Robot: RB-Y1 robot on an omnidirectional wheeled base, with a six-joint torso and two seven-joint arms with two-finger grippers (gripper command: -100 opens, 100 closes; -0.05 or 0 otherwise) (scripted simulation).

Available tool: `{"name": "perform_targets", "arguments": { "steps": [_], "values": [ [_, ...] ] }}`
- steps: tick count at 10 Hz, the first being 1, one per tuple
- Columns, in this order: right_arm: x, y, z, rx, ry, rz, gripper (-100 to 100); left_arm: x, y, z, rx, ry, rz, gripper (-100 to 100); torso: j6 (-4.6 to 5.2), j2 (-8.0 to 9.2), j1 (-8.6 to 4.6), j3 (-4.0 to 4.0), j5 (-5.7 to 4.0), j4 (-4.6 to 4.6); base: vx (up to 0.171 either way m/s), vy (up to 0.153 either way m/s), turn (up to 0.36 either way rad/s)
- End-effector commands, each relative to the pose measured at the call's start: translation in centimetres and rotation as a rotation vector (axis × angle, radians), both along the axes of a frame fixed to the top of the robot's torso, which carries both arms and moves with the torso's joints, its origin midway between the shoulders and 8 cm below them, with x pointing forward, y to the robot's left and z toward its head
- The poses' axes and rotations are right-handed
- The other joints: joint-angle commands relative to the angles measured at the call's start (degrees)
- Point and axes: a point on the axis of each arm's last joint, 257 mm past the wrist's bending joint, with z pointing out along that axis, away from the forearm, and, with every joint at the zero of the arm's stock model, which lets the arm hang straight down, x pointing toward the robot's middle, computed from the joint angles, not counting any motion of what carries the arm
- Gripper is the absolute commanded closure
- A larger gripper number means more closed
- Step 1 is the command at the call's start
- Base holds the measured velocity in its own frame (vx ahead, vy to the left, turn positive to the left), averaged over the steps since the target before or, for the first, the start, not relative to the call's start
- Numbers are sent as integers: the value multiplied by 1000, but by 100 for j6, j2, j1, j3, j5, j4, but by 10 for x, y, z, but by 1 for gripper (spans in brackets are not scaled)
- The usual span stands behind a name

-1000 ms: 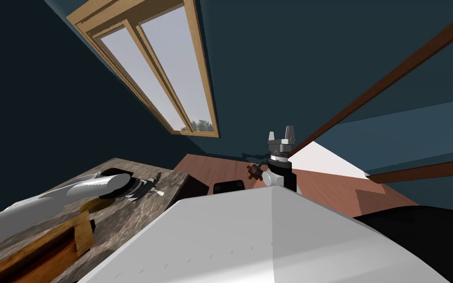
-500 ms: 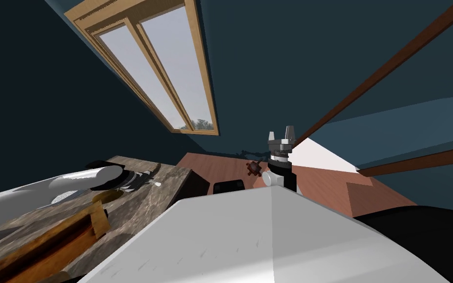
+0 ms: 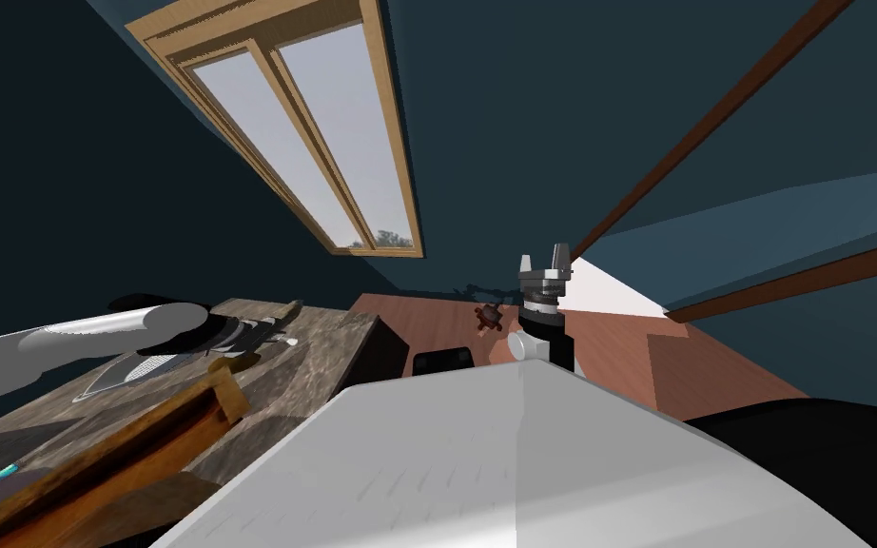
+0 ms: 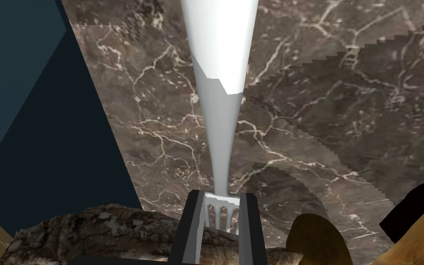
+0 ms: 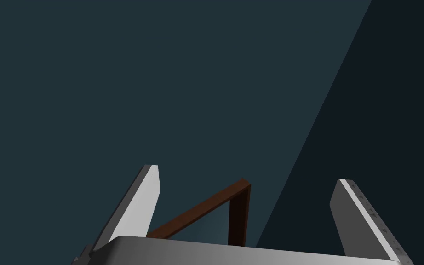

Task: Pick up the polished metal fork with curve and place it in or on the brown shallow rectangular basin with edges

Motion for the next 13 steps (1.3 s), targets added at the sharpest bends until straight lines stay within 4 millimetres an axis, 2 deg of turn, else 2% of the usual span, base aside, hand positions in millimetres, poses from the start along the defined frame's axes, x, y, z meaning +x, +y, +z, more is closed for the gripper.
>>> {"name": "perform_targets", "arguments": {
  "steps": [1, 3, 6, 7, 12, 13],
  "values": [
    [0, 0, 0, 0, 0, 0, 0, 2, 9, 17, 2, -14, 14, 100, 0, 0, 0, 0, 0, 0, -167, 65, -83],
    [0, 0, 0, 0, 0, 0, 0, 1, 17, 28, 0, -20, 31, 100, -1, 7, -7, 3, -3, 1, -164, 72, -87],
    [0, 0, 0, 0, 0, 0, 0, -12, 32, 43, -9, -7, 68, 100, -5, 19, 18, 9, 5, 2, -197, 114, -118],
    [0, 0, 0, 0, 0, 0, 0, -21, 39, 48, -15, 7, 87, 100, -9, 13, 14, 7, 4, 0, -194, 75, -174],
    [0, 0, 0, 0, 0, 0, 0, -54, 55, 50, -32, 65, 136, 100, -5, -34, 13, -23, 6, -15, -111, 92, -94],
    [0, 0, 0, 0, 0, 0, 0, -54, 55, 50, -32, 65, 136, 100, -5, -44, 10, -29, 5, -18, -49, 44, -26]
  ]
}}
